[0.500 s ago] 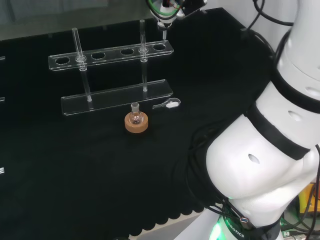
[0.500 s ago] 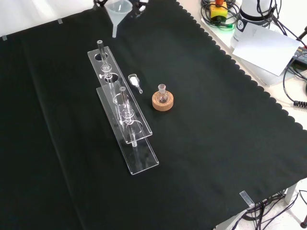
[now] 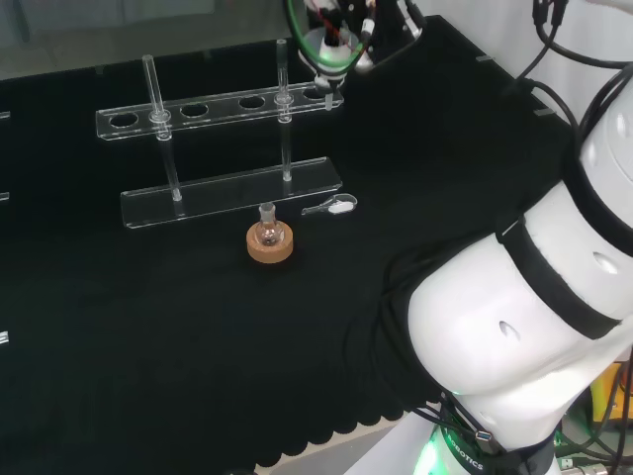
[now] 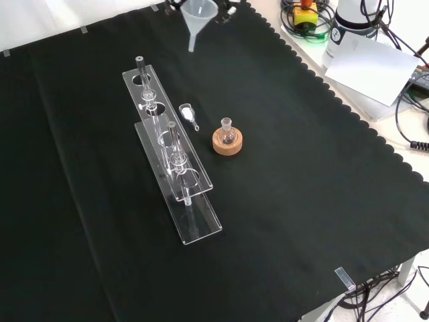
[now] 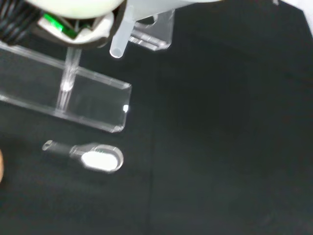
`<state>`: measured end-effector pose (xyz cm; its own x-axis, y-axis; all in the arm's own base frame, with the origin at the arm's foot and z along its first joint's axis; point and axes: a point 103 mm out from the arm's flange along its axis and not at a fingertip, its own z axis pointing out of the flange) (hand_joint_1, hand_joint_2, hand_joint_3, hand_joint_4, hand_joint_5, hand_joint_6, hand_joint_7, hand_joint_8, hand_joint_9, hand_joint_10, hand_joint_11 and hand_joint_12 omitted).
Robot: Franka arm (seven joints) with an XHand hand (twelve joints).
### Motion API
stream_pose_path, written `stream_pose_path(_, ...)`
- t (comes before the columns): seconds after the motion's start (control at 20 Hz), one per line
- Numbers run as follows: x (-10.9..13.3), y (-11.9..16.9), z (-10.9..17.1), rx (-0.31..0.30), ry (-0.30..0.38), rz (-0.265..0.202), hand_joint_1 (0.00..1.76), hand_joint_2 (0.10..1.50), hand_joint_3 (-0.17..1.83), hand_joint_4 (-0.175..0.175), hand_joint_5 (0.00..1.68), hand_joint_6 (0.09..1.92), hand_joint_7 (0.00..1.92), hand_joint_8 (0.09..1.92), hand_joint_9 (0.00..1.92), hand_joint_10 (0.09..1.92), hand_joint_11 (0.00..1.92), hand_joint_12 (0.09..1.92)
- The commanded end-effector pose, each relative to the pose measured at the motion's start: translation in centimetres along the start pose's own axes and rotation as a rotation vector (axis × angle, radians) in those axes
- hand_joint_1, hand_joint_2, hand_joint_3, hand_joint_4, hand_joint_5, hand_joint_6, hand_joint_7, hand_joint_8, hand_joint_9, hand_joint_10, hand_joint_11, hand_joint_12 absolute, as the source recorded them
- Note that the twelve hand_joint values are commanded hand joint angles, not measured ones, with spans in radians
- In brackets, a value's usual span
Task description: Place the funnel on the round-bottom flask.
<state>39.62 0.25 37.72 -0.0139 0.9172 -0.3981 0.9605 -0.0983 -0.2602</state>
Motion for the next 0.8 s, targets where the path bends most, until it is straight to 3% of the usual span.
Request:
stream_pose_path(0.05,4.1,-2.7,1.1,0.016,-0.015,-0.043,1.01,0.59,0.74,0.017,0.53,0.69,0.57,0.65,0.95,0.45,0.71,1.27)
stream_pose_path(0.4,7.5,-3.0,3.0,0.048,-0.026,-0.085,1.01,0.59,0.75,0.02,0.55,0.71,0.57,0.65,0.96,0.45,0.72,1.27)
stream_pose_path(0.5,8.5,-3.0,3.6,0.076,-0.05,-0.042,1.01,0.59,0.75,0.021,0.55,0.71,0.57,0.66,0.96,0.45,0.72,1.27)
stream_pose_path(0.8,10.9,-2.4,4.3,0.092,-0.044,-0.087,1.0,0.59,0.75,0.022,0.55,0.72,0.58,0.66,0.96,0.45,0.72,1.26)
